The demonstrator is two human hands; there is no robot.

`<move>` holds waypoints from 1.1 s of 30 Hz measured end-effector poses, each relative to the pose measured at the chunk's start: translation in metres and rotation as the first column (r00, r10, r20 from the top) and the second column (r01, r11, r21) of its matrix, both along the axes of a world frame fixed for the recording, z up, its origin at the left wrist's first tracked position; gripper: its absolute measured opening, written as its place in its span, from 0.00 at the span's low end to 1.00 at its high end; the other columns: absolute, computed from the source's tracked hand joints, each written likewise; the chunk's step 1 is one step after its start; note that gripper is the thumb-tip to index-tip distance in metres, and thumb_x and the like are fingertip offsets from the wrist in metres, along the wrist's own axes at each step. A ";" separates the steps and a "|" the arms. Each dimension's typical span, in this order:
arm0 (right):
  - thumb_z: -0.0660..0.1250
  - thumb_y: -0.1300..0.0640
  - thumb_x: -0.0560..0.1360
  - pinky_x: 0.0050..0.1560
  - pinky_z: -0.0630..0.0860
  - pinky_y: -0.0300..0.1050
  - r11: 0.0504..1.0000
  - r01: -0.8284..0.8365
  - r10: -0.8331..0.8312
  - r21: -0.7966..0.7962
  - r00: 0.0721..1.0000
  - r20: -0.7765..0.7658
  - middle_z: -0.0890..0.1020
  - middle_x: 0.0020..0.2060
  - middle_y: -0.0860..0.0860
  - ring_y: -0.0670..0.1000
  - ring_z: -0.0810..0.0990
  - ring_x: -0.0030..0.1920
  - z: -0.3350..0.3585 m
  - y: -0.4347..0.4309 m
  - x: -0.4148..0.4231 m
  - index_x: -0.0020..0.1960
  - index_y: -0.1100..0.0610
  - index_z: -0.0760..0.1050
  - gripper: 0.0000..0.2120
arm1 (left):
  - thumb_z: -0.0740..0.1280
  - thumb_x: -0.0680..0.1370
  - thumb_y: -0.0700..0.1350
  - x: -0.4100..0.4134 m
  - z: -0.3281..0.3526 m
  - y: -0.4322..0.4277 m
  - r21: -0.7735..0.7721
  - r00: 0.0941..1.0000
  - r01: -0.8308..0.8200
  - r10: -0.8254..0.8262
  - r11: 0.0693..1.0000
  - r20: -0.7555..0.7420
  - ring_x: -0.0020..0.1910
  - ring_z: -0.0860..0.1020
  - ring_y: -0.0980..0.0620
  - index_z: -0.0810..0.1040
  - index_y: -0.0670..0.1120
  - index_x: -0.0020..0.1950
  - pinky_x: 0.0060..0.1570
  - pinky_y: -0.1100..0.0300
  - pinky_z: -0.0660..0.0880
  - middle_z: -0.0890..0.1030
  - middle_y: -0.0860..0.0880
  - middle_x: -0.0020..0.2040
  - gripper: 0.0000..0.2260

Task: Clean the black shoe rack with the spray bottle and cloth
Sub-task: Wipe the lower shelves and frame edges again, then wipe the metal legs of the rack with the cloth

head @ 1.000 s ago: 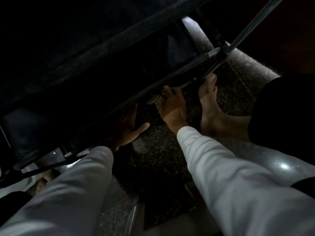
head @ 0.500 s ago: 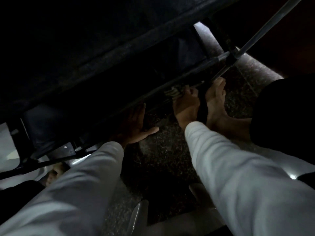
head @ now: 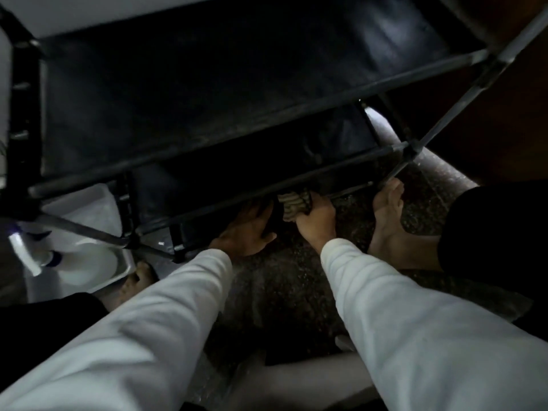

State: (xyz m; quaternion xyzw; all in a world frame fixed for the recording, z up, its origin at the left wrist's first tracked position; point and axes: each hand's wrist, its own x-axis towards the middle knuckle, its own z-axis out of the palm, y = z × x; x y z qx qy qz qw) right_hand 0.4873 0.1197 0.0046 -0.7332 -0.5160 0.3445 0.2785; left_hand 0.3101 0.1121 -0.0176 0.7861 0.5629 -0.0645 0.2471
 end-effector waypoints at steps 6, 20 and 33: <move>0.65 0.66 0.71 0.71 0.64 0.44 0.990 0.144 -0.144 -0.005 0.987 -0.065 0.72 0.65 0.62 0.60 0.72 0.67 0.048 -0.022 0.008 0.69 0.60 0.73 0.26 | 0.63 0.81 0.50 0.006 0.053 -0.016 0.101 0.983 0.061 -0.077 0.993 0.169 0.79 0.54 0.48 0.64 0.53 0.78 0.77 0.55 0.55 0.59 0.48 0.79 0.24; 0.75 0.59 0.69 0.61 0.72 0.42 0.701 0.429 -0.360 0.570 0.902 -0.237 0.79 0.59 0.52 0.51 0.78 0.60 0.267 0.003 0.109 0.63 0.53 0.72 0.24 | 0.64 0.79 0.40 0.132 0.300 0.034 0.730 0.761 0.245 -0.593 0.638 0.263 0.66 0.74 0.54 0.81 0.50 0.63 0.63 0.55 0.74 0.78 0.53 0.66 0.14; 0.70 0.66 0.72 0.61 0.73 0.36 0.575 0.369 -0.319 0.730 0.923 -0.215 0.79 0.60 0.50 0.49 0.78 0.61 0.342 0.047 0.160 0.65 0.52 0.73 0.23 | 0.62 0.82 0.44 0.218 0.465 0.134 0.825 0.774 0.242 -0.614 0.511 0.153 0.61 0.77 0.53 0.80 0.47 0.64 0.61 0.55 0.75 0.81 0.50 0.62 0.13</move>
